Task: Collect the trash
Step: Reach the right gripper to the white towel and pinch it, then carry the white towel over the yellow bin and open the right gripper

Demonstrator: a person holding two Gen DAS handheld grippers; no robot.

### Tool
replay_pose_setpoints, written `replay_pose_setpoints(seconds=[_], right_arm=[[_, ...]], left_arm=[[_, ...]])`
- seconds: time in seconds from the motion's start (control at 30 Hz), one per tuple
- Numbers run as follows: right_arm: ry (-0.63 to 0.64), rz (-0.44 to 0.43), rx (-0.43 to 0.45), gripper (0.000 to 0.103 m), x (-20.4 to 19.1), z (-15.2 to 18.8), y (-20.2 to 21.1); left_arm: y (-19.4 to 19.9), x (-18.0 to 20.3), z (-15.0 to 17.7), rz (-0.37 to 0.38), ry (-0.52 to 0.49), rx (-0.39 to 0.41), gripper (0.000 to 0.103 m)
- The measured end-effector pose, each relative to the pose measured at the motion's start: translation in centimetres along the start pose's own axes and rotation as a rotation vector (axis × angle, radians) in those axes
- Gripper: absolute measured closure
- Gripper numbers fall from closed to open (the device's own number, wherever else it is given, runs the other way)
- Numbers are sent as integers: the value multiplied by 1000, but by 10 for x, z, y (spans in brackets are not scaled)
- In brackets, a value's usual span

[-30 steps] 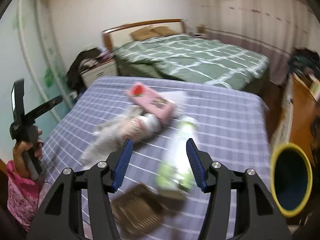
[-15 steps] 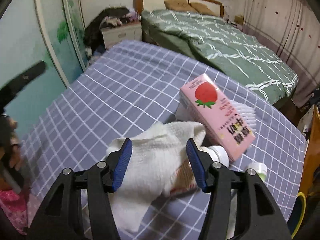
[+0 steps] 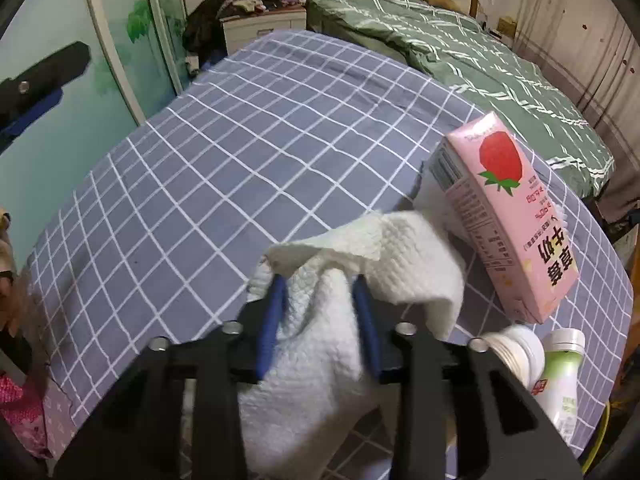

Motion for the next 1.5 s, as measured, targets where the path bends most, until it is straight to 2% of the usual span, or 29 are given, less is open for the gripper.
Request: replay_pose_setpoints(seconds=[0.1, 0.2, 0.47, 0.67, 0.77, 0.9, 1.1, 1.27, 1.5], right_arm=[[-7, -30, 11, 96, -3, 5, 8], [-13, -66, 52, 96, -4, 11, 27], [-28, -180, 182, 96, -9, 33, 99], [-78, -210, 286, 96, 14, 53, 153], [-113, -199, 331, 96, 30, 66, 173], [-198, -158, 376, 96, 68, 90, 194], [-394, -38, 392, 96, 153, 139, 202], [-590, 82, 362, 96, 233, 195, 194], [-855, 211, 245, 95, 337, 279, 153]], left_arm=[[0, 0, 0, 0, -1, 1, 5], [0, 0, 1, -1, -1, 1, 5], [1, -1, 2, -4, -2, -1, 5], [0, -1, 3, -13, -11, -5, 5], [-1, 0, 4, -15, -17, -7, 5], [-2, 3, 6, -15, -28, -10, 5], [-2, 11, 7, -9, -50, -10, 5], [-4, 16, 9, -10, -77, -12, 5], [-6, 27, 13, -8, -123, -10, 5]])
Point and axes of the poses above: each gripper's, at about its wrist camera, not at the fingertips, and y roughly against the way its jaws point, x to its right, z to its underside, the point moved 10 cm from there along -y, roughly the way its jaws point, and after that the axes turned 11 degrees about -x, right-handed, at the moved point
